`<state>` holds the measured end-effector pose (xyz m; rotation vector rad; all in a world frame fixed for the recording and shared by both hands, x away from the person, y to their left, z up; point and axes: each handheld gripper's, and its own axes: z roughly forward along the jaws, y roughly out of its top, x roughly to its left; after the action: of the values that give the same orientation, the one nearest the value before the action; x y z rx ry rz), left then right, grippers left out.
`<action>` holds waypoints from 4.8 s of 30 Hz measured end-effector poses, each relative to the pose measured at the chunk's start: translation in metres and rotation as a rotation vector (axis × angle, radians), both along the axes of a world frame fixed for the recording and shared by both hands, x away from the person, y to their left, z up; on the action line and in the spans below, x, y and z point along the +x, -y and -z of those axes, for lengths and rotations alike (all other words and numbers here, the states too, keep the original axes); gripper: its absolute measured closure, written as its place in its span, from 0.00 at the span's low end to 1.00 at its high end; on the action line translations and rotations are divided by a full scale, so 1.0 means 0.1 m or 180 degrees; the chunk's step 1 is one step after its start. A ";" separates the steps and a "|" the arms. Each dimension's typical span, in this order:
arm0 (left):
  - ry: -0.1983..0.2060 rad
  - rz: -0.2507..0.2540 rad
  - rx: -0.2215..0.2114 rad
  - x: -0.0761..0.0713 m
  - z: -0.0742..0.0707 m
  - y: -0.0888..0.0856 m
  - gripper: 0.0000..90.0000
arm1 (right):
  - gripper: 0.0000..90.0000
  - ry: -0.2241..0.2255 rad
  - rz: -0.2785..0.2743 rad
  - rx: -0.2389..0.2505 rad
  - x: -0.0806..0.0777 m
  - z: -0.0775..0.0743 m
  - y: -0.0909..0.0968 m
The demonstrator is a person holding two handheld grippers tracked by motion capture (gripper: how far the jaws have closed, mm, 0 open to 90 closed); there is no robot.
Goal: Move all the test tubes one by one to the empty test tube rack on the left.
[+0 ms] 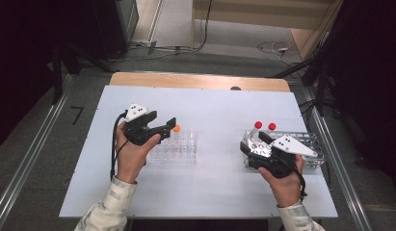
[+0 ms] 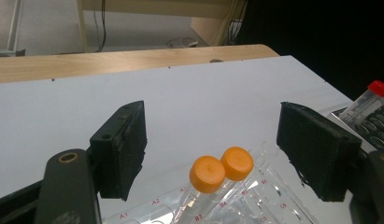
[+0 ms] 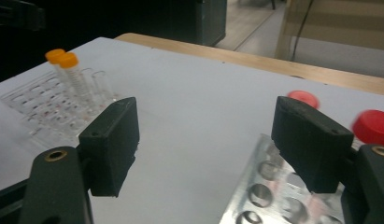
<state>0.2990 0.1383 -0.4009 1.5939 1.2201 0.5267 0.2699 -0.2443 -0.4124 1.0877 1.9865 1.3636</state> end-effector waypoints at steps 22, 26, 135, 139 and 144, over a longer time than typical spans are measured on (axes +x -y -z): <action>0.0031 -0.0047 -0.0064 -0.01 -0.02 -0.03 0.25 | 0.26 -0.0099 0.0487 -0.0020 0.21 0.13 0.46; 0.0037 -0.0059 -0.0060 -0.01 -0.02 -0.02 0.24 | 0.27 -0.0154 0.0562 -0.0067 0.29 0.22 0.49; 0.0189 0.0392 -0.0029 -0.22 -0.17 0.35 0.24 | 0.79 -0.0097 -0.0274 -0.0253 0.05 0.08 -0.38; 0.0208 0.0465 -0.0009 -0.25 -0.18 0.43 0.24 | 0.79 -0.0095 -0.0323 -0.0264 0.05 0.09 -0.44; 0.0190 0.0589 -0.0021 -0.28 -0.17 0.53 0.24 | 0.79 -0.0101 -0.0376 -0.0286 0.03 0.11 -0.50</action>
<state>0.2713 0.0849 -0.3839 1.6543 1.0169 0.4479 0.2731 -0.1944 -0.4233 0.9708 2.1432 1.3093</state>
